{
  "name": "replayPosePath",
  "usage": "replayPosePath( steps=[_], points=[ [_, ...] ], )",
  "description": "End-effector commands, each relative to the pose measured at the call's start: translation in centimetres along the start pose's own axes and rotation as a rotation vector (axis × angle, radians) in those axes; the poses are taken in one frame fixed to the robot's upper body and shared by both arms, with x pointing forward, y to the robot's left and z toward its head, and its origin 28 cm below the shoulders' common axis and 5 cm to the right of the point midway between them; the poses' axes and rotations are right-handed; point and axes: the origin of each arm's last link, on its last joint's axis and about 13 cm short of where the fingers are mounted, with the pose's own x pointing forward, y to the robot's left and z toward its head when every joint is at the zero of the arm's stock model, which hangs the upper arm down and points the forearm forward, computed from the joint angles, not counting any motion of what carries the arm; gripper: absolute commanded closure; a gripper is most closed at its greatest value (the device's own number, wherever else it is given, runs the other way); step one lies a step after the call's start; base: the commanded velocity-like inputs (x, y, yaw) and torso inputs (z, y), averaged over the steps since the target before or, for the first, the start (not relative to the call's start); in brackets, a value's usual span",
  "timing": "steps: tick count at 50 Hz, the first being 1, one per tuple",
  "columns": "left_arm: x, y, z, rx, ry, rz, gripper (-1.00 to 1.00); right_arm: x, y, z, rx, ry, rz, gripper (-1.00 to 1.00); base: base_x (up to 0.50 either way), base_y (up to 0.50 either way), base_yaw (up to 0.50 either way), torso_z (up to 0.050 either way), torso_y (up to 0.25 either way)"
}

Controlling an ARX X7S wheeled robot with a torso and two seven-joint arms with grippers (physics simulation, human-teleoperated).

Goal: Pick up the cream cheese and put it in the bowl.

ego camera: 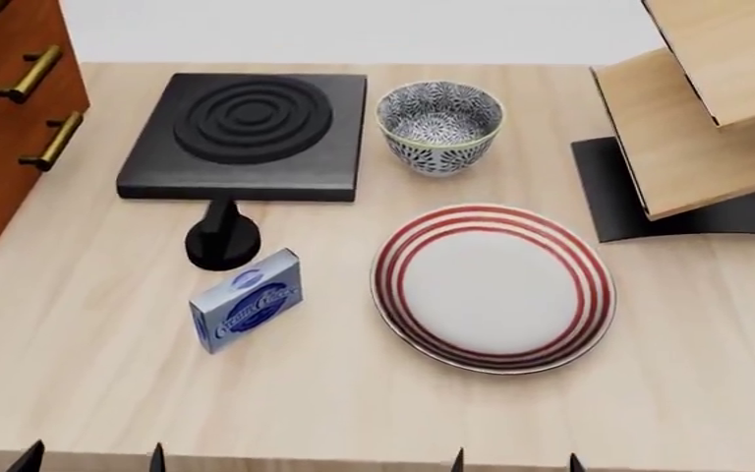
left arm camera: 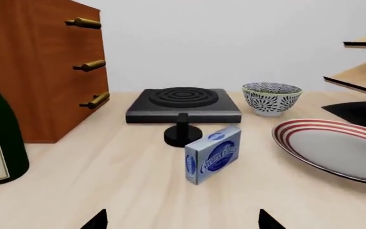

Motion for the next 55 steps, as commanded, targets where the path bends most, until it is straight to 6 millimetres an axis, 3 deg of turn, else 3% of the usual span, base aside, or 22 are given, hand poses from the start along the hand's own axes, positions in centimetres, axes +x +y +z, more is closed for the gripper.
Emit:
replayPosePath(
  steps=[1, 6, 17, 18, 20, 55],
  points=[
    [0.1, 0.0, 0.1, 0.003, 0.002, 0.001, -1.0, 0.1, 0.0, -0.1, -0.005, 0.001, 0.0, -1.0, 0.16, -0.09, 0.0, 0.0, 0.0],
    [0.1, 0.1, 1.3, 0.006, -0.003, 0.006, -1.0, 0.0, 0.0, 0.0, -0.009, -0.002, 0.002, -1.0, 0.17, -0.08, 0.0, 0.0, 0.0],
    [0.0, 0.1, 1.4, 0.008, -0.005, 0.006, -1.0, -0.1, 0.0, 0.1, -0.011, -0.005, 0.0, -1.0, 0.17, -0.07, 0.0, 0.0, 0.0],
    [-0.1, 0.1, 0.5, 0.009, -0.004, 0.005, -1.0, 0.0, 0.0, 0.0, -0.011, -0.004, 0.0, -1.0, 0.16, -0.06, 0.0, 0.0, 0.0],
    [0.0, 0.1, 1.2, 0.011, -0.001, 0.004, -1.0, 0.0, 0.0, 0.0, -0.007, 0.0, 0.003, -1.0, 0.17, -0.07, 0.0, 0.0, 0.0],
    [-0.1, 0.0, 1.7, 0.014, -0.007, 0.004, -1.0, 0.0, 0.2, 0.4, -0.04, -0.01, -0.002, -1.0, 0.17, -0.04, 0.0, 0.0, 0.0]
  ],
)
